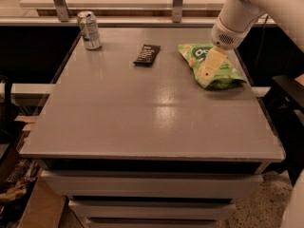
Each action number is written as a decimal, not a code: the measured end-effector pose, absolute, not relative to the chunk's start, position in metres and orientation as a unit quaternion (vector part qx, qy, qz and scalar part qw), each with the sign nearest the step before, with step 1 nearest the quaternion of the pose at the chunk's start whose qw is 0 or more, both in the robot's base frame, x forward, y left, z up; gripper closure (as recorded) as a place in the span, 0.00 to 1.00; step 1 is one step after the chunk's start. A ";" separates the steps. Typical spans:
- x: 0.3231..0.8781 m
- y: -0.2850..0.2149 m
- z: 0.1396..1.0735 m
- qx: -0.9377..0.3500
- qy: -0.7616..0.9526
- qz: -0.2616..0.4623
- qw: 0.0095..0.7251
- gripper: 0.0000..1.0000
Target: Pick green rice chip bag
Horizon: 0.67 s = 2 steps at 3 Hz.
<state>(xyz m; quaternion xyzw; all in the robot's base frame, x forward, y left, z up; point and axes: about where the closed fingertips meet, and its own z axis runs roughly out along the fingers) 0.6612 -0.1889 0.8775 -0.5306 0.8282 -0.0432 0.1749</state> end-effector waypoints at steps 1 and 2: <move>0.662 -0.199 0.858 -0.513 0.842 -0.042 0.160 0.16; 0.663 -0.200 0.846 -0.509 0.847 -0.040 0.148 0.39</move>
Offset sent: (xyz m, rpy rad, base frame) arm 0.0026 -0.0138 -0.0406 -0.0196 0.0747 -0.0751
